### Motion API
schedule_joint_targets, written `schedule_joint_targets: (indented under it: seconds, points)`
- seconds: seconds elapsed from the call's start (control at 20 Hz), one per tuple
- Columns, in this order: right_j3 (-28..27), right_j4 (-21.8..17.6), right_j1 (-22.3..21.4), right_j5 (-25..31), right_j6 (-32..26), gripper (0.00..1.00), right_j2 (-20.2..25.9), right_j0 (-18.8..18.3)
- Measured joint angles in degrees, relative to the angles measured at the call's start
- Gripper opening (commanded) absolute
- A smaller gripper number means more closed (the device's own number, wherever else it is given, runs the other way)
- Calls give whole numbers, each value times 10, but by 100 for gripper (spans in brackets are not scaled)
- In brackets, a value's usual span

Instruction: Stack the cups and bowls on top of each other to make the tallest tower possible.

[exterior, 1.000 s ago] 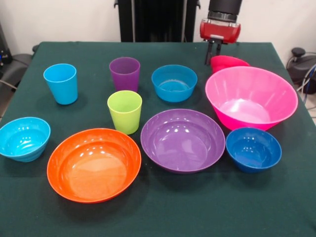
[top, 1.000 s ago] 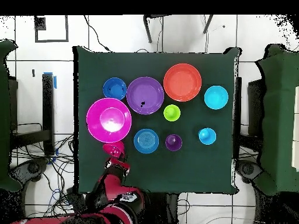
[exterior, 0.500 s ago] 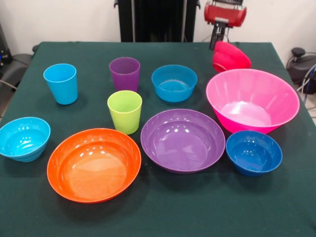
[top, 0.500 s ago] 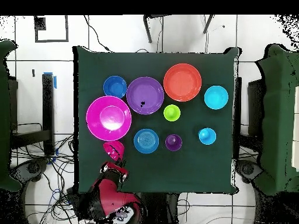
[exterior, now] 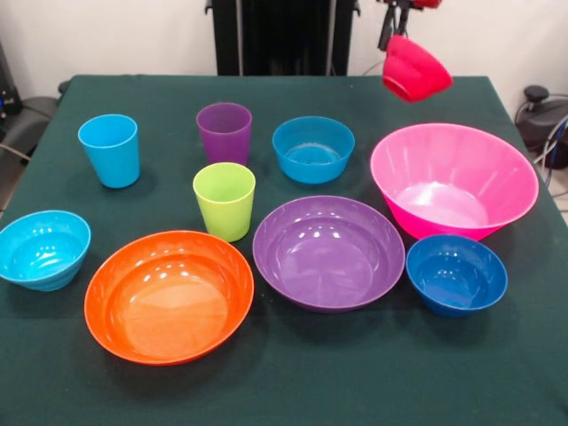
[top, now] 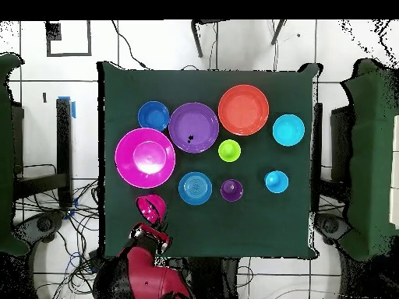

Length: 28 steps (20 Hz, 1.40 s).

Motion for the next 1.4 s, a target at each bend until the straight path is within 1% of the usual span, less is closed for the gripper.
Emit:
schedule_joint_targets:
  seconds: [0.25, 0.45, 0.6, 0.7, 0.95, 1.05, 1.4]
  points:
    - [0, -1, -39, 40, 0, 0, -7, -18]
    - [0, -11, -46, 41, 0, 0, -8, -33]
    - [0, -23, -43, 41, 0, 0, -8, -46]
    - [0, -39, -40, 41, 0, 0, -8, -60]
    - [-2, -66, -31, 41, 0, 0, -8, -82]
    - [-6, -83, -23, 41, 0, 0, -7, -95]
    - [-19, -117, 5, 31, 0, 0, -4, -118]
